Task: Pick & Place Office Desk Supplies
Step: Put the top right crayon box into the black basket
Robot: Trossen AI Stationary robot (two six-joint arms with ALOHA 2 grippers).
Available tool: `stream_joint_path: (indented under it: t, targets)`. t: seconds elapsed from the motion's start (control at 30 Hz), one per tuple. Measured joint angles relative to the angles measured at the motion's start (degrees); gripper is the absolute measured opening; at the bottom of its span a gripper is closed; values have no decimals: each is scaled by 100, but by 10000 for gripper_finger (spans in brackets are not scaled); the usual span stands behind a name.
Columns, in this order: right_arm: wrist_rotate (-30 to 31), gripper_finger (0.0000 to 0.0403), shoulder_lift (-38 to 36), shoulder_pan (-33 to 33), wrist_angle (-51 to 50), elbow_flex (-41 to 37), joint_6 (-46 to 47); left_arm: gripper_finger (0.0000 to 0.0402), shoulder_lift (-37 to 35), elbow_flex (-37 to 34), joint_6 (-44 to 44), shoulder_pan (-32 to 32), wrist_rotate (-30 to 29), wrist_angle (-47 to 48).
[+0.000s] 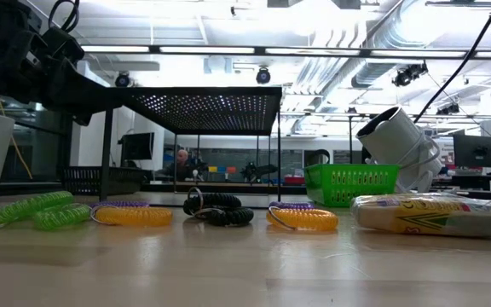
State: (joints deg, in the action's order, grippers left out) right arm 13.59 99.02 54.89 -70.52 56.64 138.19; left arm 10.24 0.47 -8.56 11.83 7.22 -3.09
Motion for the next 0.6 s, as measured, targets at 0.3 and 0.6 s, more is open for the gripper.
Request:
stream_joint_path:
  t: [0.3, 0.6]
  targets:
    - [103, 225, 96, -17, 50, -4, 4, 118, -1, 0, 0, -1, 0, 0]
    - [92, 229, 471, -20, 140, -9, 24, 118, -1, 0, 0, 1, 0, 0]
